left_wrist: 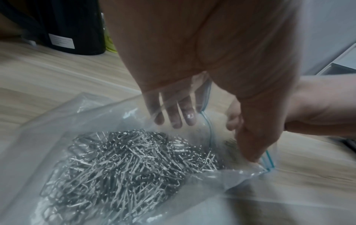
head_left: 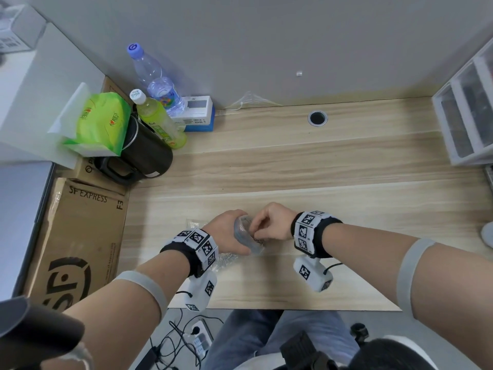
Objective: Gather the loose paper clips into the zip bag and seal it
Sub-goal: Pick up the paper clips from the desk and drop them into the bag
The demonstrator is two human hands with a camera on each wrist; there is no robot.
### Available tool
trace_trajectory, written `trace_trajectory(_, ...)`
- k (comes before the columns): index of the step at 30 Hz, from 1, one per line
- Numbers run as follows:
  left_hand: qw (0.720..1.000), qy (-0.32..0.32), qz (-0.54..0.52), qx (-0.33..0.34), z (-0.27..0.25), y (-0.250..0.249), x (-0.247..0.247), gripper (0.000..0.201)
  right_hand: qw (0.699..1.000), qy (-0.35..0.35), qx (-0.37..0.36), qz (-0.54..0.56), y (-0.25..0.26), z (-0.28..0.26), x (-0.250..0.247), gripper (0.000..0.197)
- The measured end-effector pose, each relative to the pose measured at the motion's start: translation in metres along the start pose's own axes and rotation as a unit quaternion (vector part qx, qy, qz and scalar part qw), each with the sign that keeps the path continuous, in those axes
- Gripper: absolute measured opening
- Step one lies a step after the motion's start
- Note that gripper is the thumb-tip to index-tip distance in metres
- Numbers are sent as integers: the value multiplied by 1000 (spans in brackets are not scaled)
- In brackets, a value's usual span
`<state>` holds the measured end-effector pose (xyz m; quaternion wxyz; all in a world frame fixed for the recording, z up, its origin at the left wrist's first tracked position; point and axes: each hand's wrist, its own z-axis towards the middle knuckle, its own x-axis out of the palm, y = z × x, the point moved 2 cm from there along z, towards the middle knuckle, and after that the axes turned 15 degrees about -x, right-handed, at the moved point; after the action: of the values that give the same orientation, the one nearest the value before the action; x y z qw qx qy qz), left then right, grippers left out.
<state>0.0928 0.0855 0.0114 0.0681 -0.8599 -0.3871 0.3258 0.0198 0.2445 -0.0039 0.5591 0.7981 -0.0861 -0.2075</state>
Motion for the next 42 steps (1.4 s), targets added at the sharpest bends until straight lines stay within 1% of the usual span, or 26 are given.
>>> trace_trajectory(1, 1000, -3, 7, -5, 1, 3, 0, 95, 999, -31, 13, -4, -6, -2, -9, 13)
trace_trajectory(2, 1000, -5, 15, -6, 1, 5, 1, 98, 997, -61, 27, -33, -14, -4, -20, 15)
trace_trajectory(3, 1000, -5, 23, -10, 1, 6, 1, 101, 992, -80, 41, -85, -23, -7, -33, 17)
trace_trajectory(4, 999, -5, 32, -10, 1, 6, 1, 103, 984, -80, 56, -151, -31, -11, -46, 21)
trace_trajectory(6, 999, -5, 41, -11, 1, 6, 1, 105, 960, -26, 86, -264, -43, -20, -64, 36)
trace_trajectory(8, 999, -6, 46, -11, 2, 6, 2, 105, 946, 28, 94, -310, -52, -28, -70, 48)
trace_trajectory(9, 999, -7, 48, -12, 2, 6, 2, 104, 944, 39, 91, -315, -55, -31, -69, 53)
trace_trajectory(11, 998, -10, 53, -11, 2, 5, 2, 104, 947, 41, 75, -308, -57, -34, -61, 58)
trace_trajectory(16, 999, -9, 51, -12, 4, 6, 2, 104, 957, 46, 21, -285, -54, -27, -37, 48)
trace_trajectory(22, 999, -10, 40, -12, 5, 8, 4, 100, 958, 35, 20, -283, -51, -16, -30, 38)
trace_trajectory(26, 1000, -11, 24, -13, 3, 8, 4, 96, 965, -3, 9, -261, -51, -8, -25, 33)
trace_trajectory(28, 1000, -9, 17, -14, 3, 8, 4, 97, 969, -16, 10, -248, -50, -5, -20, 41)
trace_trajectory(31, 1000, -6, 5, -17, 3, 10, 4, 98, 968, -29, -1, -250, -50, -1, -13, 60)
trace_trajectory(33, 1000, -3, -13, -17, 3, 11, 4, 95, 964, -19, -11, -267, -49, 1, -10, 71)
trace_trajectory(35, 999, 4, -27, -17, 3, 12, 4, 93, 957, -2, -11, -289, -47, 5, -8, 75)
trace_trajectory(38, 999, 7, -33, -15, 2, 13, 2, 90, 953, 5, -18, -303, -43, 11, -3, 67)
trace_trajectory(42, 999, 9, -42, -16, 2, 16, 1, 86, 947, 19, -46, -318, -37, 18, 3, 44)
